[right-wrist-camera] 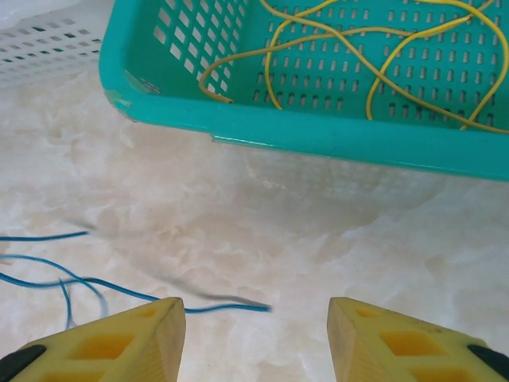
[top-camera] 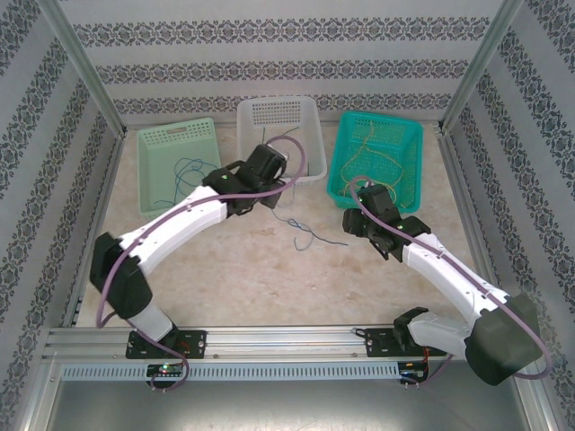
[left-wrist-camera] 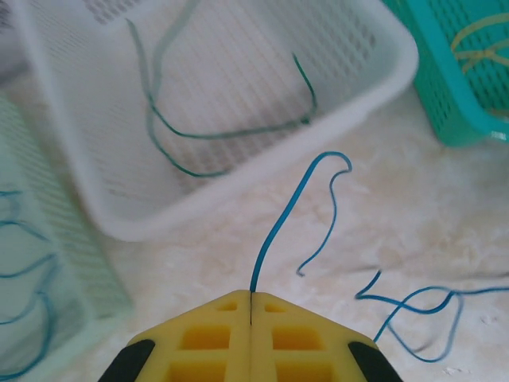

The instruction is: Untangle the cables

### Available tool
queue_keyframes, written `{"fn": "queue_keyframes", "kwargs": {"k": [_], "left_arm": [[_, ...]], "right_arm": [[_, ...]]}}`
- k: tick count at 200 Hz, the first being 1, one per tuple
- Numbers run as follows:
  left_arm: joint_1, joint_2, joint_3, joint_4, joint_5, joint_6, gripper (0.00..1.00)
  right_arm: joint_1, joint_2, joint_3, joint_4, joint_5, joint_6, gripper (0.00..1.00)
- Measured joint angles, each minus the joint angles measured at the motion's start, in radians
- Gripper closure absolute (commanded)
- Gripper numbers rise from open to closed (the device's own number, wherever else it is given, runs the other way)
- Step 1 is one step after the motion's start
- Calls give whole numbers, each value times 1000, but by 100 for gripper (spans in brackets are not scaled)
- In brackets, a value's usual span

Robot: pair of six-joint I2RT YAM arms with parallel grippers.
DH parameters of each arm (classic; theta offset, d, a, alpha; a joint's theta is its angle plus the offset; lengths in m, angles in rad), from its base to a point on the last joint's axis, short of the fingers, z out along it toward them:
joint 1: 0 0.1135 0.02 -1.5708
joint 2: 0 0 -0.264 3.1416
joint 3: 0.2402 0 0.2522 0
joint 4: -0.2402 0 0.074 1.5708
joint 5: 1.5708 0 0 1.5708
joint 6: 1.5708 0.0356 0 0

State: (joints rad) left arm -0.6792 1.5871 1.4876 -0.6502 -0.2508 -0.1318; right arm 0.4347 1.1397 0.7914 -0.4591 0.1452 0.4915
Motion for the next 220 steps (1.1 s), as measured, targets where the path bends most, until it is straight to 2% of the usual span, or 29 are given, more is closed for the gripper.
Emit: {"fn": "queue_keyframes", "kwargs": {"k": [36, 59, 72, 110, 153, 220], "left_arm": [[51, -153, -2, -20, -78, 31, 100], [74, -230, -2, -24, -117, 48, 100], [80, -259, -5, -24, -119, 51, 100], [84, -320, -54, -22, -82, 42, 100], [86, -328, -85, -23, -44, 14, 100], [86, -344, -85, -23, -27, -15, 100]], "right_arm": [[27, 50, -6, 56, -41, -5, 49], [56, 134, -13, 98, -74, -11, 43], [82, 179, -13, 121, -91, -25, 35], [214, 306, 19, 224, -128, -111, 30], [293, 467, 105, 392, -174, -182, 28], [375, 471, 111, 594, -246, -211, 32]]}}
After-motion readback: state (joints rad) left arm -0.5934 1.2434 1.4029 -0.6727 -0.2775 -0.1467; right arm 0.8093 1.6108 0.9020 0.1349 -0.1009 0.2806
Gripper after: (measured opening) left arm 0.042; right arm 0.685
